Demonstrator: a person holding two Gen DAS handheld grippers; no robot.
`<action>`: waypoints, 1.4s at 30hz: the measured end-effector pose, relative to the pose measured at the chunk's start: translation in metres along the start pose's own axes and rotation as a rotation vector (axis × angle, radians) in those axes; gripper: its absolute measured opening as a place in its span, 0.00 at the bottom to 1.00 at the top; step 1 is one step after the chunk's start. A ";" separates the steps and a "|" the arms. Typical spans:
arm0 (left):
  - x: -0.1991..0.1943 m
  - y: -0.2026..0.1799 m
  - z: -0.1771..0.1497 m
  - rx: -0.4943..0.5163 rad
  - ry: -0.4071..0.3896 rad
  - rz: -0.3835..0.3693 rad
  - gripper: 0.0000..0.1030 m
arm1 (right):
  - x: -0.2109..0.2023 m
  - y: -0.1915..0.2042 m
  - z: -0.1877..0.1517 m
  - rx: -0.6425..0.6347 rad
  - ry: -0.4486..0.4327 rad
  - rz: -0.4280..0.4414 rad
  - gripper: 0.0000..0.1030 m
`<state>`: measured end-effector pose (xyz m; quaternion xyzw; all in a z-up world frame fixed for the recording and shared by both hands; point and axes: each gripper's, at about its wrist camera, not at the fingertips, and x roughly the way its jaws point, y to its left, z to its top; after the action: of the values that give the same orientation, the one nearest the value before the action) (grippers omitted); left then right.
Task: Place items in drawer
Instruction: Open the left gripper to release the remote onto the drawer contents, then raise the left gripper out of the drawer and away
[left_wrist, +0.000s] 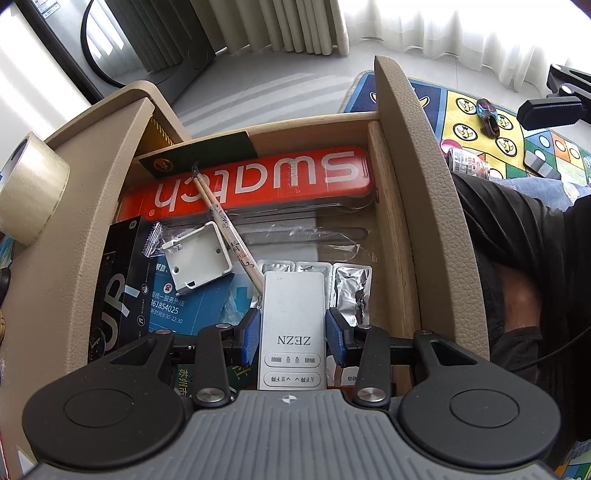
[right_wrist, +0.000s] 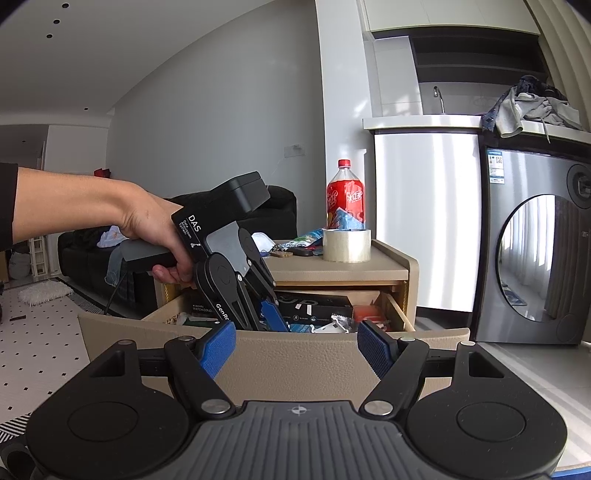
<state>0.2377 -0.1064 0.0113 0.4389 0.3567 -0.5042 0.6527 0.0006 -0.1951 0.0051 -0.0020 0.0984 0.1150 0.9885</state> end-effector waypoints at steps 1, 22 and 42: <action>-0.001 0.000 0.000 -0.001 -0.003 0.007 0.41 | 0.000 0.000 0.000 0.000 0.001 -0.001 0.74; -0.045 -0.003 -0.030 -0.084 -0.101 0.213 0.57 | 0.004 0.008 0.001 -0.021 0.000 0.022 0.74; -0.101 -0.017 -0.070 -0.338 -0.294 0.556 0.90 | 0.010 0.015 0.004 -0.048 0.005 0.021 0.74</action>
<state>0.1953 -0.0083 0.0742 0.3278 0.2041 -0.2987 0.8727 0.0079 -0.1784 0.0072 -0.0250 0.0979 0.1277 0.9866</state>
